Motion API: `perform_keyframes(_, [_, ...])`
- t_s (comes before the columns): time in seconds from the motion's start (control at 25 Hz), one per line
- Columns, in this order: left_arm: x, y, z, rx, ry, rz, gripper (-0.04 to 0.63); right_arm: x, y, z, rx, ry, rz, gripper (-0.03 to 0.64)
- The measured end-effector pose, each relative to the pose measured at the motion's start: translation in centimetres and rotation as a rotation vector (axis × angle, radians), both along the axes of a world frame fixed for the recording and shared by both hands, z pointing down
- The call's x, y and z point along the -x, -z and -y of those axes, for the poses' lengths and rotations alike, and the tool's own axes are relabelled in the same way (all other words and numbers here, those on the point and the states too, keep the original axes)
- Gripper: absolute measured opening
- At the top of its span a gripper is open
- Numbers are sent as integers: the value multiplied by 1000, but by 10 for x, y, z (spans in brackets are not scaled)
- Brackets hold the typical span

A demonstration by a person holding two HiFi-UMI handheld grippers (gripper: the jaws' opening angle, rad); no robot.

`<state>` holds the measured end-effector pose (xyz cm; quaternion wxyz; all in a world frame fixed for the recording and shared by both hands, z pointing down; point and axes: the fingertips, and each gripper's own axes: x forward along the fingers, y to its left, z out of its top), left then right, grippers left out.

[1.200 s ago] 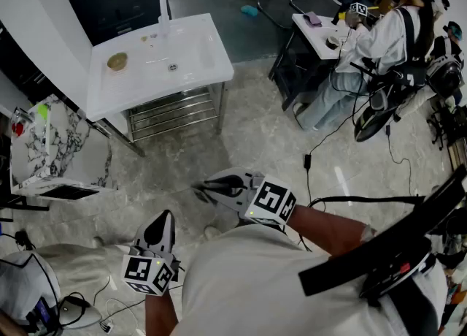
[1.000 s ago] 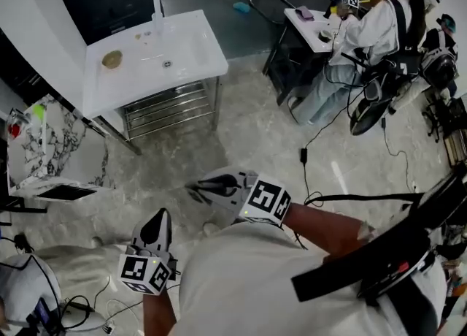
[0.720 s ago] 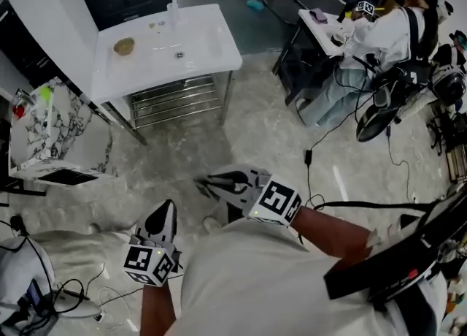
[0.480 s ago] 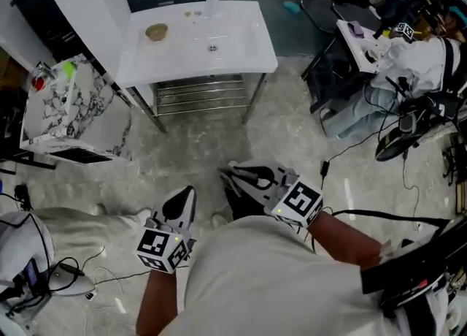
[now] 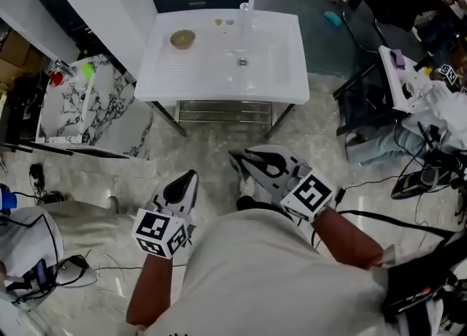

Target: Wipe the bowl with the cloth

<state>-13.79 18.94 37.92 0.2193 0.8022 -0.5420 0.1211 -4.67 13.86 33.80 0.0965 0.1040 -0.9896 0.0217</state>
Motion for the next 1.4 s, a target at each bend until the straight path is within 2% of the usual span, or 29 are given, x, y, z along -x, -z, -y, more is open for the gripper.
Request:
perform_keyframes(0.2, [1, -8, 68, 17, 38, 37, 3, -7, -6, 58, -68, 55, -18, 35])
perform_keyframes(0.4, [14, -12, 125, 30, 65, 47, 3, -17, -21, 98, -18, 10, -19, 35])
perform_keyframes(0.6, [53, -21, 191, 47, 83, 25, 14, -3, -30, 138, -14, -22, -46, 35])
perform_keyframes(0.68, [70, -30, 219, 63, 79, 4, 78, 6, -31, 157, -32, -42, -56, 37])
perform_keyframes(0.96, [153, -65, 317, 149, 108, -79, 86, 48, -25, 221, -35, -168, -92, 37])
perform_keyframes(1.24, [226, -130, 407, 319, 170, -208, 121, 88, -28, 274, -33, -304, -117, 37])
perform_keyframes(1.4, [249, -165, 440, 418, 238, -329, 141, 100, -34, 288, -3, -376, -130, 37])
